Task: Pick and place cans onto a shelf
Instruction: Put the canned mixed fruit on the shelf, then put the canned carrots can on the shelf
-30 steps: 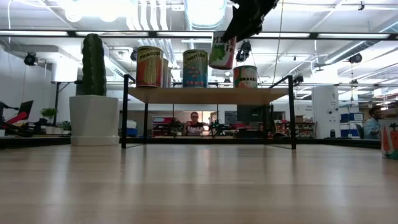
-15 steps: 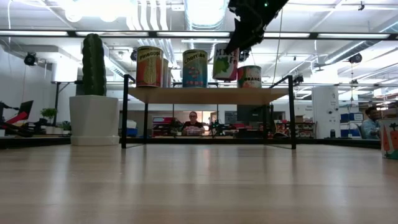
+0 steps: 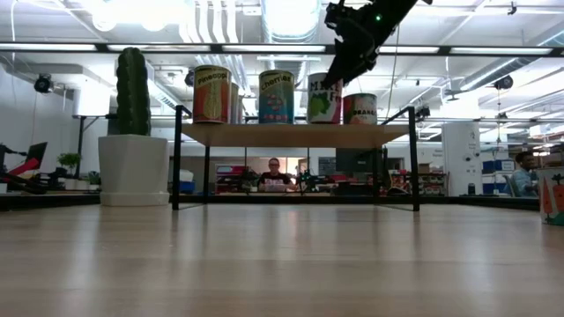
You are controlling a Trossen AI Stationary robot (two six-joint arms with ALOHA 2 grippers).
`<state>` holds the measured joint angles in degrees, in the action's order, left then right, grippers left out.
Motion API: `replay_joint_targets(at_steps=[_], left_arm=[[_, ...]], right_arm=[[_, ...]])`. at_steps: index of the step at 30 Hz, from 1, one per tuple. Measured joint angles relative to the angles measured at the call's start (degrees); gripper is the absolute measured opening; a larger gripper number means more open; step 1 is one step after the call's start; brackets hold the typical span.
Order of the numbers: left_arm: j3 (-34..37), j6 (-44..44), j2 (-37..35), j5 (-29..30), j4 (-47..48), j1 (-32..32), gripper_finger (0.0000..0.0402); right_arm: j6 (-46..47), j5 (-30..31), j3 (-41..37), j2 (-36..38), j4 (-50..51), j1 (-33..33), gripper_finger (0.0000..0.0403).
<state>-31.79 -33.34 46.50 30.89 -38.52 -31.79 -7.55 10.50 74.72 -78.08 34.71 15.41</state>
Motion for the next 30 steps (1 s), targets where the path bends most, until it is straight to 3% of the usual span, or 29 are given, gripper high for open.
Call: replay_joint_targets(at_steps=[10,17,26,30], left_arm=[[-0.13,0.42,0.0,-0.01,-0.04,0.0,0.0],[-0.13,0.71,0.02,-0.01,-0.05,0.0,0.0],[-0.13,0.85,0.0,-0.02,-0.04,0.0,0.0],[-0.13,0.85,0.02,-0.02,-0.04,0.0,0.0]], right_arm=[[0.0,0.0,-0.04,-0.52,-1.21,0.01,0.0322],[-0.12,0.0,0.57,-0.62,-0.87,0.01,0.0324],[-0.85,-0.31,6.81,1.27,2.89,-1.05,0.0322],[-0.01,-0.32,8.5,3.46,7.05,-1.9,0.0301]])
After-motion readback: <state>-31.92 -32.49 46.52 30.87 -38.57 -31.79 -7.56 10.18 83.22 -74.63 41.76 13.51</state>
